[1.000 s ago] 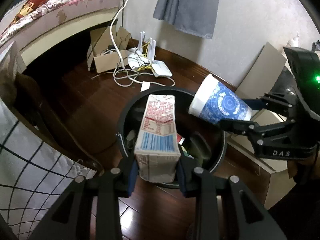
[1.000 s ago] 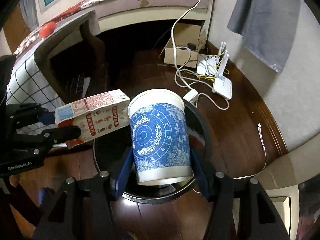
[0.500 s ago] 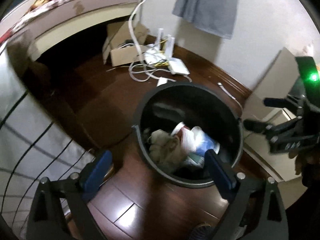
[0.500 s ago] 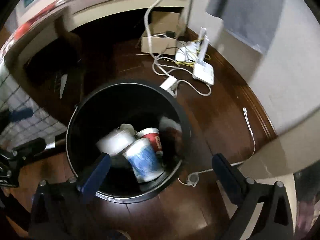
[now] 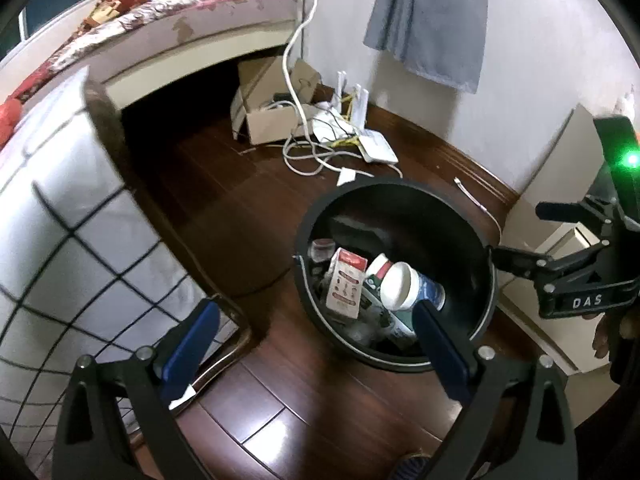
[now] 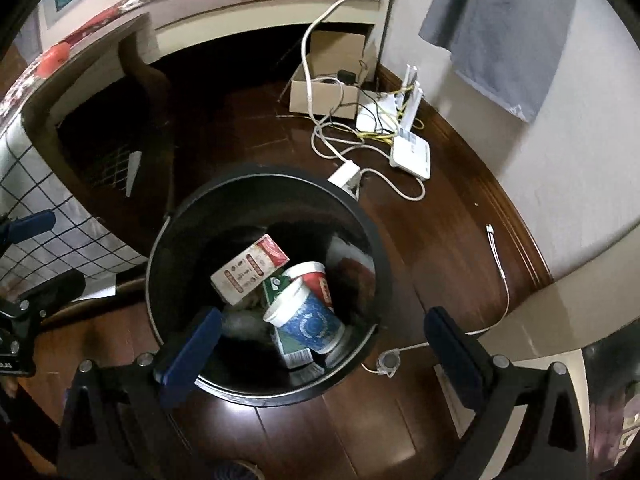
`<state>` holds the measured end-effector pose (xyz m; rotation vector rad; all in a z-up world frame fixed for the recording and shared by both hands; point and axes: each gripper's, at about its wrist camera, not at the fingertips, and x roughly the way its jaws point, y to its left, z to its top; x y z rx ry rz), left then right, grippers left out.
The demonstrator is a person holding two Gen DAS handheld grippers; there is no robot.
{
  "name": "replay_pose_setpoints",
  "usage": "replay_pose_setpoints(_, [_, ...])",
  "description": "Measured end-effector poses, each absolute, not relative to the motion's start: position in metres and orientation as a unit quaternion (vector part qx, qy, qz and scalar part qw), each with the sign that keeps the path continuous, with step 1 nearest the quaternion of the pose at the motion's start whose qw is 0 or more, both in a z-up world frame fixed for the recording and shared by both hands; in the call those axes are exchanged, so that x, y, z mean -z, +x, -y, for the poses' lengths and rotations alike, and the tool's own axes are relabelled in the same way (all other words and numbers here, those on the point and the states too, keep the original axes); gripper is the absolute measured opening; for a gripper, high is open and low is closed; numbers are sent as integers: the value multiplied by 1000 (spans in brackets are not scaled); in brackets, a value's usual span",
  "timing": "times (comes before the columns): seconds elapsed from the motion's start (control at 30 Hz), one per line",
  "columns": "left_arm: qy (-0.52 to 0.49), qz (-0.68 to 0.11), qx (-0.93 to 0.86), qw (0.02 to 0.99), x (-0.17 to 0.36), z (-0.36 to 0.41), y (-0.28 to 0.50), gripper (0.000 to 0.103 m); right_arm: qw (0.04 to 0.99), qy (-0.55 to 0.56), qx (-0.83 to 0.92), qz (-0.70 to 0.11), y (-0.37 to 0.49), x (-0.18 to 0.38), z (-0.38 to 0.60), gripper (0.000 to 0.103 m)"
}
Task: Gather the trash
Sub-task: 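Move both tools back toward the red bag and tissue on the table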
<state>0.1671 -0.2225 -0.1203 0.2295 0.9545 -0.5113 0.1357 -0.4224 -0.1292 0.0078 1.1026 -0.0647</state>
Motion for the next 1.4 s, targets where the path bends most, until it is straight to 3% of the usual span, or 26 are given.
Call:
replay_pose_setpoints(0.87, [48, -351, 166, 920, 22, 134, 152, 98, 908, -30, -23, -418, 139, 43, 345, 102])
replay_pose_setpoints(1.4, [3, -321, 43, 946, -7, -1, 175, 98, 930, -32, -136, -340, 181, -14, 225, 102])
